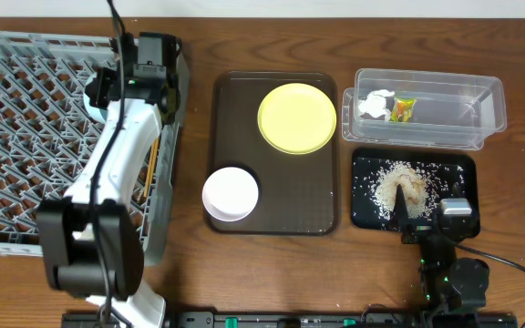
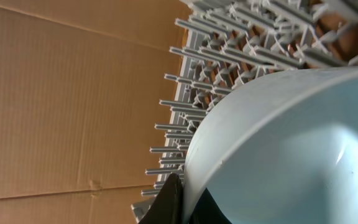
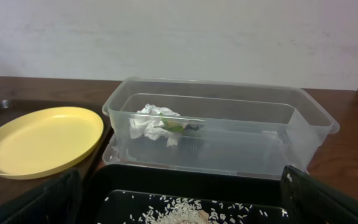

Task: Sort waste into correct bins and load items into the dishwasher
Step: 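Place the light-blue bowl upright on edge in the dish rack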

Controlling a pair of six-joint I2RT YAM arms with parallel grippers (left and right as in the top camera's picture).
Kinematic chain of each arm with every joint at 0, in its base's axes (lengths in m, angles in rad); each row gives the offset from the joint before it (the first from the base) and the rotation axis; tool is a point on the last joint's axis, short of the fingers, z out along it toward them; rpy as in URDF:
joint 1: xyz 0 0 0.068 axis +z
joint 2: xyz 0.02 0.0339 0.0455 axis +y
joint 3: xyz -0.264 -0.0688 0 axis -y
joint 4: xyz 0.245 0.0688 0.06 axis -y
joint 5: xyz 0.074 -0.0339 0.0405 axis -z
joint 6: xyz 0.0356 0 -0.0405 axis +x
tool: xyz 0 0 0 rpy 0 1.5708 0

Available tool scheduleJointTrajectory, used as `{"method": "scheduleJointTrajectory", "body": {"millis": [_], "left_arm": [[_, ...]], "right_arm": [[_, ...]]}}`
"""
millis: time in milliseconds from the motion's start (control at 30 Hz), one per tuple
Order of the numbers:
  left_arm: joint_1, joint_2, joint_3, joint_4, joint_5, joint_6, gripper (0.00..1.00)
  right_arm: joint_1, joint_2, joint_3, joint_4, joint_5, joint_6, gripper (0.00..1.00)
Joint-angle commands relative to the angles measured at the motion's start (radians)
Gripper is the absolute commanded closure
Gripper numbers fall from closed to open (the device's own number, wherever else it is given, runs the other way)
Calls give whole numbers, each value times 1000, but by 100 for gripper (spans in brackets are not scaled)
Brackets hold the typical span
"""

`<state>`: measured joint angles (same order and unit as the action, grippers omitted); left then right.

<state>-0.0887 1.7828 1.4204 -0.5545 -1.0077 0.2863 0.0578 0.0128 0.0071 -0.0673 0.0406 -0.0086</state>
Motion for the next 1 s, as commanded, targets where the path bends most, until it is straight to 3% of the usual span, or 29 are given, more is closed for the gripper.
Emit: {"method": "scheduleJointTrajectory", "body": {"millis": [0,233,600,700,967], "left_arm": [[5,79,-6,23,-130,9,94],[4,108,-10,40,-164,-3,94],[-23,108,-13,-75,-119,-196,94],[-36,108,-13,-95,-52,-195,94],[-56,108,-12,-92,-37,-195,94]], "right_arm": [[-6,-5,-2,-4,-1,-7,1],[-6,-5,-2,-4,0,-7,1],[-6,-5,-2,-4,0,-7,1],[-6,-5,-2,-4,-1,-7,1],[-6,-5,-2,-4,-1,-7,1]]}}
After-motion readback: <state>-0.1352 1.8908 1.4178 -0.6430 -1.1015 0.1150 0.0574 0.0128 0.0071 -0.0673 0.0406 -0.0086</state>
